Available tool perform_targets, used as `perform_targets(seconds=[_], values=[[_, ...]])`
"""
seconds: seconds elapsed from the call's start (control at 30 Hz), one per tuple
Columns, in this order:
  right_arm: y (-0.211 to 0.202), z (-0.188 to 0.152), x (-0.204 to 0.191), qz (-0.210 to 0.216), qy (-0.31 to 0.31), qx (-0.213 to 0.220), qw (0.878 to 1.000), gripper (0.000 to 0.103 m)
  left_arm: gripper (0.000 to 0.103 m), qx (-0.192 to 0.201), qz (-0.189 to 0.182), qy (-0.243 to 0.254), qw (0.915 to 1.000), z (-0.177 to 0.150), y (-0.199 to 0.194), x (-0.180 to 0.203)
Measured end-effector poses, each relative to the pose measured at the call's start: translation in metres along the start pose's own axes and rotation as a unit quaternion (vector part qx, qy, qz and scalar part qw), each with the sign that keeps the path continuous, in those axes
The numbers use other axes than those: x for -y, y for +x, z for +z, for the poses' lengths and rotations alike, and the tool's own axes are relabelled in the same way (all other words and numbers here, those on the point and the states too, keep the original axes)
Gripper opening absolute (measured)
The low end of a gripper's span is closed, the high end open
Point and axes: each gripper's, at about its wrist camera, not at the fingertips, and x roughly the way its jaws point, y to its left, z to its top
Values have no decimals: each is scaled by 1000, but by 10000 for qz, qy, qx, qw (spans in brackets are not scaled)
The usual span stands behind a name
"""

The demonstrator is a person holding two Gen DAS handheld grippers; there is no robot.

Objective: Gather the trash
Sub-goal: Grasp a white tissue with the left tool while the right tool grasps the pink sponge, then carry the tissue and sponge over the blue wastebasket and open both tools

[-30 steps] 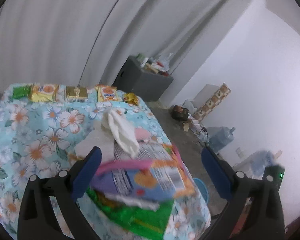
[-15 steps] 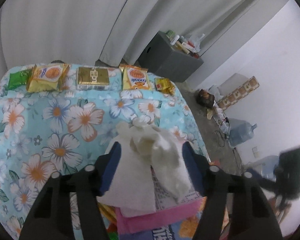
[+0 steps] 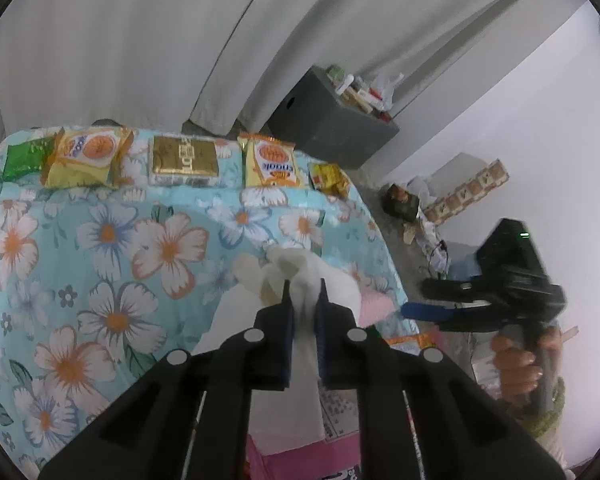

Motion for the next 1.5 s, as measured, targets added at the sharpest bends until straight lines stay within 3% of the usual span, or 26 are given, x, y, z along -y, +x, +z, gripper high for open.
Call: perform_targets(seconds=[0.23, 0.3, 0.5, 0.77, 1.07, 1.33, 1.5], values=[[25, 5, 11, 118, 177, -465, 9987, 40, 8, 360, -95, -110, 9992, 3, -13, -4], [25, 2, 11, 103, 156, -447, 9988, 33, 8, 449, -104, -92, 9989, 4, -16, -4], [13, -4, 2, 135, -57, -172, 9997, 25, 8, 773, -176, -85, 9968, 5, -33, -4], [-22, -13, -11, 362, -227, 263, 9987, 24, 7, 1300, -321, 34, 9910, 7, -66, 9], [-65, -30, -15, 447, -408, 655, 9960, 24, 7, 1513, -346, 286, 9875, 1, -89, 32], [-119, -78, -10, 788, -732, 1211, 9868, 24, 7, 1561, -651, 754, 9827, -13, -110, 81], [-165, -127, 14, 913, -766, 1736, 9776, 24, 8, 1408, -959, 1134, 9788, -31, -110, 125]])
